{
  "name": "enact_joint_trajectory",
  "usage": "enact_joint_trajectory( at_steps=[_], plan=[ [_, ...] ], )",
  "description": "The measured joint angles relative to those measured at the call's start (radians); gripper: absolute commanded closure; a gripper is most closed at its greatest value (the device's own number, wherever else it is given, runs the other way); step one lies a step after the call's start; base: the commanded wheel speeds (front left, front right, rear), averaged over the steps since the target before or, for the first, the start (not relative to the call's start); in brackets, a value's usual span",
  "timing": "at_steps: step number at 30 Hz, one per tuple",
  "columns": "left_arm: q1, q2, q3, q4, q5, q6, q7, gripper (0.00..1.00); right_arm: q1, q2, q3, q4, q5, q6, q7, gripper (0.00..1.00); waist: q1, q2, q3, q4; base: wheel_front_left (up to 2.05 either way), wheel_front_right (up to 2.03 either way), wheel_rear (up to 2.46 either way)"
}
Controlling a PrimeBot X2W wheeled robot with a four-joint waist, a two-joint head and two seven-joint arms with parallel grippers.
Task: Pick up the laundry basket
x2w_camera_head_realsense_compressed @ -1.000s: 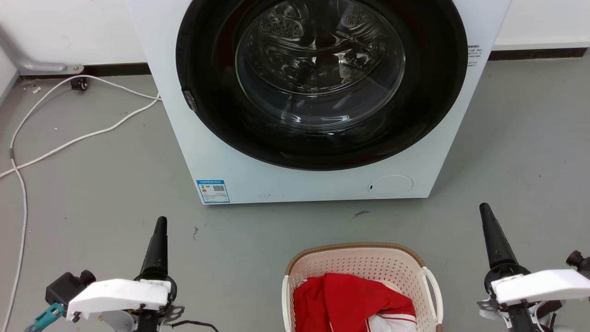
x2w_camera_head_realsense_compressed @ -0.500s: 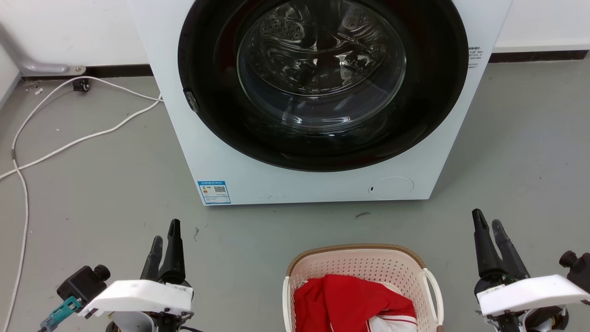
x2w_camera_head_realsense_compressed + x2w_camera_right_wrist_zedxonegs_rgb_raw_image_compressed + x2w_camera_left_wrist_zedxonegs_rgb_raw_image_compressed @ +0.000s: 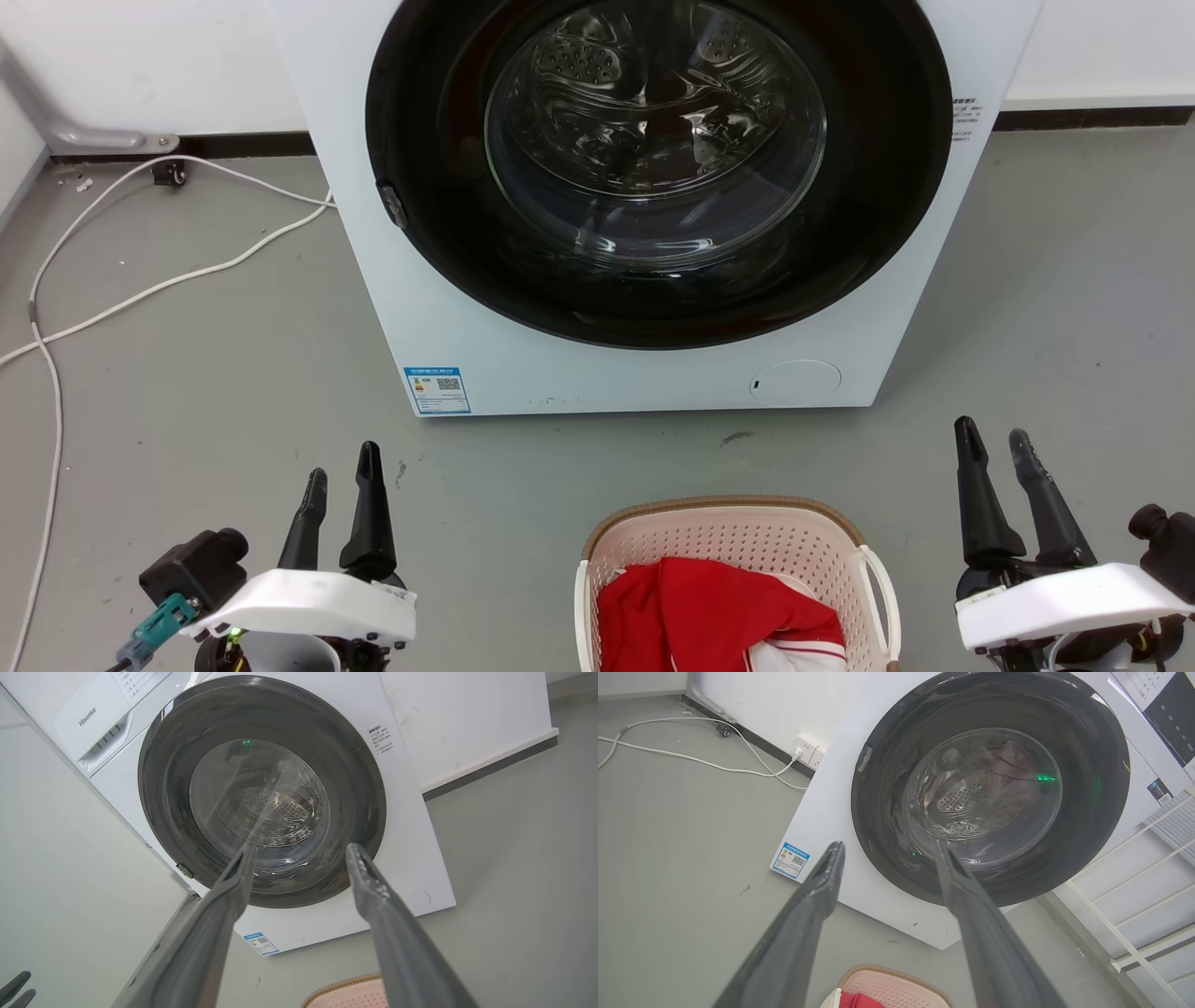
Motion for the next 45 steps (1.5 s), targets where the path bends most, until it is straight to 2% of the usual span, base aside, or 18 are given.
enact_joint_trajectory(
  at_steps=[4,14,45],
  plan=[
    [0.006,0.000,-0.012,-0.008,0.076,0.008,-0.017,0.00,0.005,0.000,-0.005,-0.010,-0.070,0.000,-0.017,0.00,0.0000,0.0000,-0.001,0.001,0.00,0.00,0.00],
    [0.016,0.001,-0.031,-0.012,0.190,0.024,-0.044,0.00,0.020,0.000,-0.006,-0.030,-0.181,0.000,-0.044,0.00,0.0000,0.0000,-0.003,0.003,0.00,0.00,0.00],
    [0.040,0.002,-0.069,0.014,0.451,0.046,-0.113,0.00,0.050,-0.001,-0.001,-0.061,-0.444,0.000,-0.114,0.00,0.0000,0.0000,-0.009,0.009,0.00,0.00,0.00]
  ],
)
